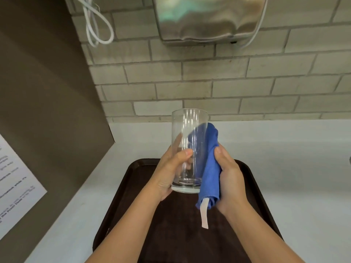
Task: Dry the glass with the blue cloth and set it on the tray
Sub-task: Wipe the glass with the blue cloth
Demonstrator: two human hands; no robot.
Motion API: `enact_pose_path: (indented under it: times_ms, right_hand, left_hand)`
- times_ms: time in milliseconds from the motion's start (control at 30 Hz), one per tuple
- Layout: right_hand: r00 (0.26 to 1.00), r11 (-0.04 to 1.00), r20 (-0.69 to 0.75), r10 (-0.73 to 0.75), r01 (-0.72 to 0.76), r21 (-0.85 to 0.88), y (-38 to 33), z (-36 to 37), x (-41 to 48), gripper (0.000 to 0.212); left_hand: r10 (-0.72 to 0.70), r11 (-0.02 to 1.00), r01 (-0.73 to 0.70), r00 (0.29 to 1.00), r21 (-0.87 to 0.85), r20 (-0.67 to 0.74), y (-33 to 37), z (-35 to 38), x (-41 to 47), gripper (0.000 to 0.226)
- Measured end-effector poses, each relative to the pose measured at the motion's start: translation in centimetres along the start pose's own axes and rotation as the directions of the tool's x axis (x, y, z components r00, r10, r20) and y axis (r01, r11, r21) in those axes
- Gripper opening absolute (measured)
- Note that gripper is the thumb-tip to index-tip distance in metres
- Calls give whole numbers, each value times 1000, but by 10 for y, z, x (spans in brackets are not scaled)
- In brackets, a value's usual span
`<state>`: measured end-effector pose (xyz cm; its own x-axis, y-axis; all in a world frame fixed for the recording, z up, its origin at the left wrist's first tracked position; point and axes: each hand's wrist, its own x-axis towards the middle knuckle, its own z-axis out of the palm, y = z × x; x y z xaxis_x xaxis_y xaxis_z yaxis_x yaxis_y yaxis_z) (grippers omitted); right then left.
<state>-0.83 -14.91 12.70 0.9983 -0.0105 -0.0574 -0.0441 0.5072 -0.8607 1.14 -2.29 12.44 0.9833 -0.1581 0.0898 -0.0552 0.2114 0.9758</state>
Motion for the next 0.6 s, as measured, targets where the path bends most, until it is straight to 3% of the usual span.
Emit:
enact_pose_path:
  times_ms: [100,200,300,400,533,600]
  right_hand:
    - [1000,1000,2,5,-5,-9,0,-1,5,25]
    - [999,1000,-43,-7,6,-15,7,-2,3,29]
    - [995,991,-57,-80,73,-113,15,0,-3,33]
    - [979,946,28,-202,202,-255,18,6,-14,35]
    - [929,877,189,-318,364,-312,5,20,-22,30]
    - [902,853,225,-369,425,-304,-10,27,-15,33]
  left_hand:
    - [97,995,-91,983,48,-155,1,5,-1,83]
    - [109,980,-51,947,193,-303,0,6,-6,66]
    - [79,938,36,947,346,-311,-4,8,-12,45]
    - [79,912,53,950,406,-302,-5,13,-17,55]
    - [53,983,-7,967,185,-247,6,11,-23,81]
    - [45,996,-33,987,79,-151,12,8,-25,73]
